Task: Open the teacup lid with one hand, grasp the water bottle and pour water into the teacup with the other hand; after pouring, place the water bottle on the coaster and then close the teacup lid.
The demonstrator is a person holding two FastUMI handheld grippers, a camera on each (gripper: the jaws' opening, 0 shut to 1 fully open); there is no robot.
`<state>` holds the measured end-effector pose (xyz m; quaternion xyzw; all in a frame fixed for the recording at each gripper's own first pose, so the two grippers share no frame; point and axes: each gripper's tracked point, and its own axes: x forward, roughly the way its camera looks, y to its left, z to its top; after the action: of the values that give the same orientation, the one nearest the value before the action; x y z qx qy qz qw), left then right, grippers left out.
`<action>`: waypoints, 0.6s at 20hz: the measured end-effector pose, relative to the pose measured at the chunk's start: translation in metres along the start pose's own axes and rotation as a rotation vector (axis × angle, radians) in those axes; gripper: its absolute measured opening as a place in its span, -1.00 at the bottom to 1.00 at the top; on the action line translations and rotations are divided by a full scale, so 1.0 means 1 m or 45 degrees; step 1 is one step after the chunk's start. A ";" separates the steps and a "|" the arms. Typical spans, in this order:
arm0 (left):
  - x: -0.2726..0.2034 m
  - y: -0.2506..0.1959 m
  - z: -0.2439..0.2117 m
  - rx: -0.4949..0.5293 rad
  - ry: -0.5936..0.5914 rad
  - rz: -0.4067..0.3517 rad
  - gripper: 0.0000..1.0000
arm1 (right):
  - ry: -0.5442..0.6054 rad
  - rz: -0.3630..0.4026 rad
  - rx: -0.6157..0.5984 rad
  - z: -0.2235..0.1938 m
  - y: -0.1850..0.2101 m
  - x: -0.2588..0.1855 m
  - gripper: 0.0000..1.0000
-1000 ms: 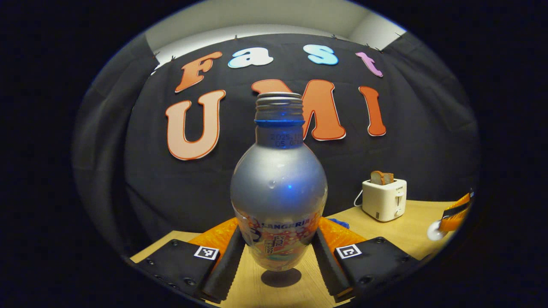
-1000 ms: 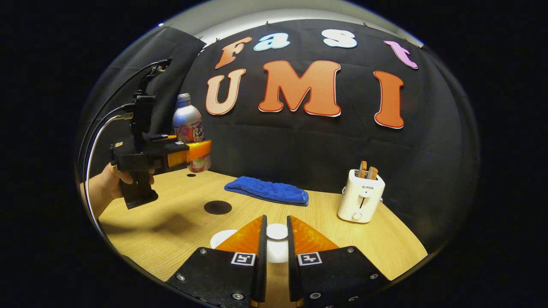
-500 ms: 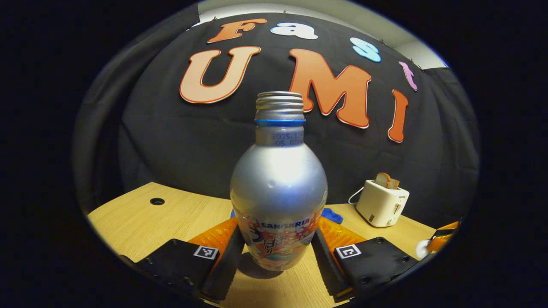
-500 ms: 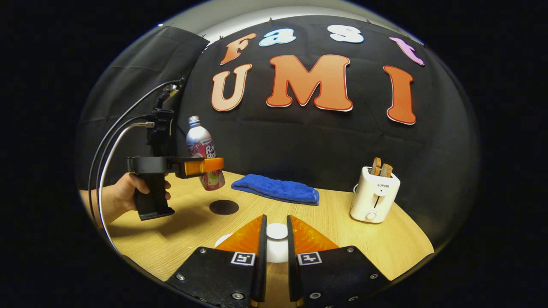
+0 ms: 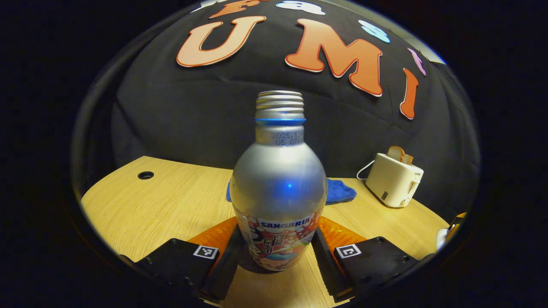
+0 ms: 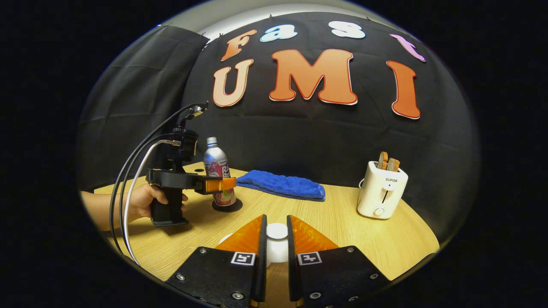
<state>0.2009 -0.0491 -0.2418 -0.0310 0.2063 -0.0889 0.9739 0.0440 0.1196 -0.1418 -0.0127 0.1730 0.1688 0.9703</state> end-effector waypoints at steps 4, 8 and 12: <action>0.009 0.002 -0.010 0.014 0.035 0.009 0.71 | 0.019 0.014 0.004 -0.004 0.005 0.005 -0.57; 0.012 -0.001 -0.013 0.042 0.054 0.005 0.62 | 0.029 0.027 0.004 -0.004 0.012 0.011 -0.57; 0.013 -0.007 -0.017 0.074 0.099 0.003 0.75 | 0.055 0.048 -0.001 -0.011 0.018 0.015 -0.57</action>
<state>0.2051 -0.0585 -0.2618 0.0010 0.2415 -0.0949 0.9657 0.0480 0.1409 -0.1567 -0.0137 0.1942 0.1868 0.9629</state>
